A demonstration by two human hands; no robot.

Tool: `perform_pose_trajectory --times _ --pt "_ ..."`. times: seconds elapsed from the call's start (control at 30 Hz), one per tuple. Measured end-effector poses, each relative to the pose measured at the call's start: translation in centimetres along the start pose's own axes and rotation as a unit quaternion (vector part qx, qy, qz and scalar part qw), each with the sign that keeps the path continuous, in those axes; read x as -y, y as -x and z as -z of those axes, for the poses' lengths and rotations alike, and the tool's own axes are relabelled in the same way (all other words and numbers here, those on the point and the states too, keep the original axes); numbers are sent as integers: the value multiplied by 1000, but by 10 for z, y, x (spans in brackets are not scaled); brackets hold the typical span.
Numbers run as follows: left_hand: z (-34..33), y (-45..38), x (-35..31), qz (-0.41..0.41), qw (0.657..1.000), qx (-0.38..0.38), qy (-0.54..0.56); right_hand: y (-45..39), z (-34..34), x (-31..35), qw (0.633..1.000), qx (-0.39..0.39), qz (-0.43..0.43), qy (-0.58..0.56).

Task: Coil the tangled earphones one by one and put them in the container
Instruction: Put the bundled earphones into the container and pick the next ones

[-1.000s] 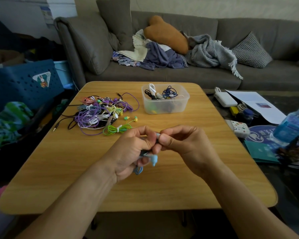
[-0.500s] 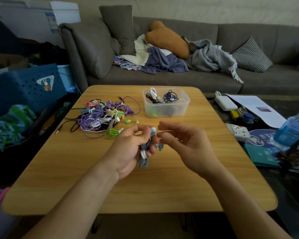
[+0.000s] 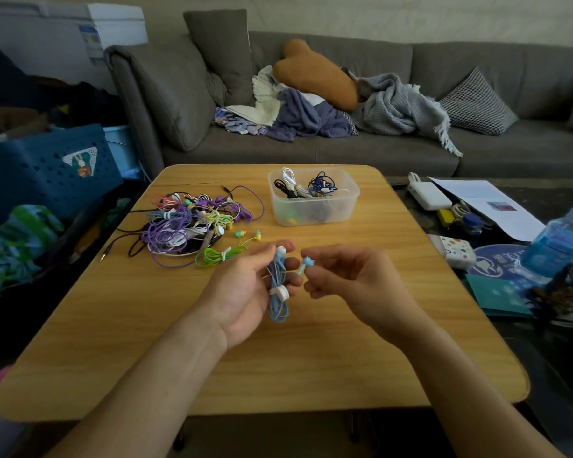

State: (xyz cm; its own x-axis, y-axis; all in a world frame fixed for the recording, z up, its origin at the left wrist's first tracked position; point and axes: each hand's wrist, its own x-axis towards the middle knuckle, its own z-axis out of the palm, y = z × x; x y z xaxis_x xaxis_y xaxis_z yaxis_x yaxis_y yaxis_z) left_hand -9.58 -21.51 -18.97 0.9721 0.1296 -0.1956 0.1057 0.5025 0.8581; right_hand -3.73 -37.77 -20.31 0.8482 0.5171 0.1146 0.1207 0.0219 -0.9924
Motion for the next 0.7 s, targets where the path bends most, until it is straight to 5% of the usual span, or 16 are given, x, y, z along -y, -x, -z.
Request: perform_pose_trajectory --times 0.4,0.53,0.7 --pt "0 3 9 19 994 -3 -106 2 17 10 989 -24 13 147" --pt "1 3 10 19 995 -7 -99 -3 63 4 916 -110 -75 380" --pt "3 1 10 10 992 0 -127 -3 87 -3 889 -132 -137 416"
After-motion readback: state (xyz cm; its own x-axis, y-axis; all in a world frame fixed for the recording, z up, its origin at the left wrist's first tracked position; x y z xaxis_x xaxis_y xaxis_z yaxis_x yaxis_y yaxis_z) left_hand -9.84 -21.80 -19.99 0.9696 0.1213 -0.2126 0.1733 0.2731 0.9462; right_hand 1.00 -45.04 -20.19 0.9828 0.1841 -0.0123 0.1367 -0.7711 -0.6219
